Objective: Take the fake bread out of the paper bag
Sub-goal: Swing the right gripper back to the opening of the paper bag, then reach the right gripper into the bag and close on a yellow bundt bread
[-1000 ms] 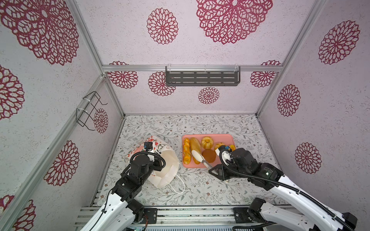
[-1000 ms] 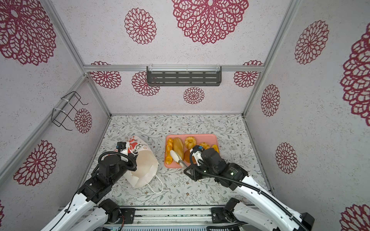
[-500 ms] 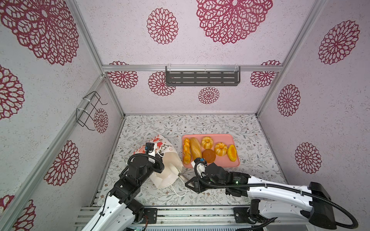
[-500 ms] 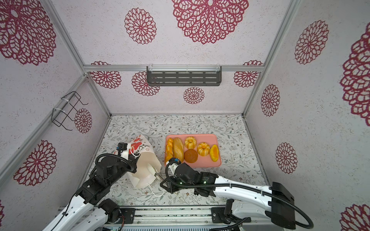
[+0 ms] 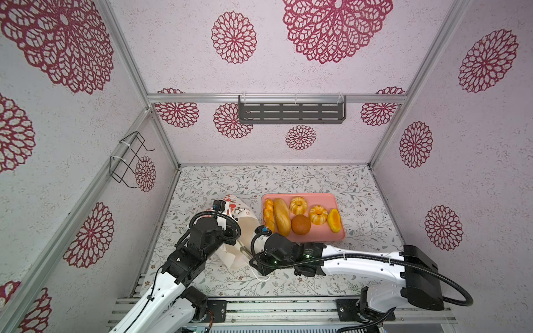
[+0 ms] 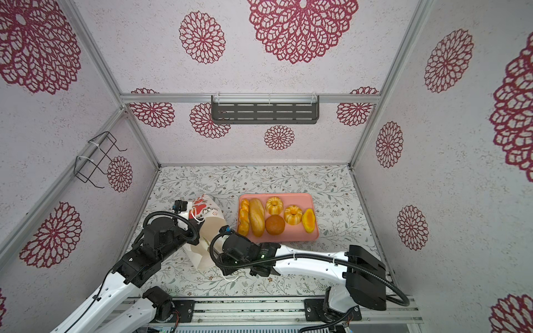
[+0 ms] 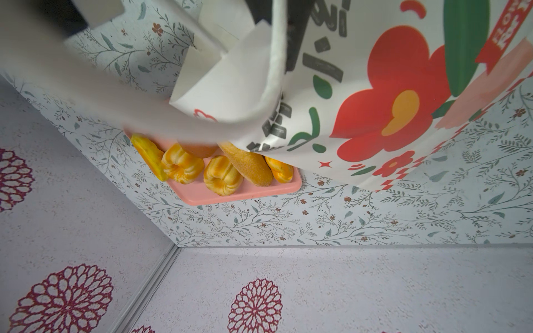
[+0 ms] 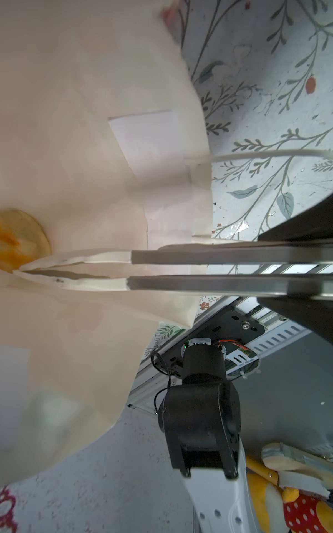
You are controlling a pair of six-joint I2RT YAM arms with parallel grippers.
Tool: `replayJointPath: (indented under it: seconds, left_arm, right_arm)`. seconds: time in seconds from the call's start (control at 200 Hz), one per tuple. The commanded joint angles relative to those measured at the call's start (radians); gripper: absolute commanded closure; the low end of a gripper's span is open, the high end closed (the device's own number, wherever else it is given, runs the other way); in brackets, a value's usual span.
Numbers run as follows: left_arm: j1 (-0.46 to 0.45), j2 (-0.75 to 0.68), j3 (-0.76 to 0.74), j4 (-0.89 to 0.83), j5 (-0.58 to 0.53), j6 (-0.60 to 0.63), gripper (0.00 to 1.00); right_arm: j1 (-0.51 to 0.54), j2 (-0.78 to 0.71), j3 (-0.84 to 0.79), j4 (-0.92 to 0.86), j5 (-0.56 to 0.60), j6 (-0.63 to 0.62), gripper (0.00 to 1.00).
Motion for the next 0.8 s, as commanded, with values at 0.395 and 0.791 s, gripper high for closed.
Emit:
replayJointPath:
  seconds: [0.395, 0.791]
  left_arm:
    - [0.012, -0.022, 0.027, -0.004, 0.022, -0.043, 1.0]
    - [0.015, -0.012, 0.055, -0.009, 0.013, -0.076, 1.0]
  right_arm:
    - [0.002, 0.092, 0.06, 0.156, 0.058, -0.154, 0.68]
    - [-0.007, 0.176, 0.053, 0.266, 0.076, 0.035, 0.58]
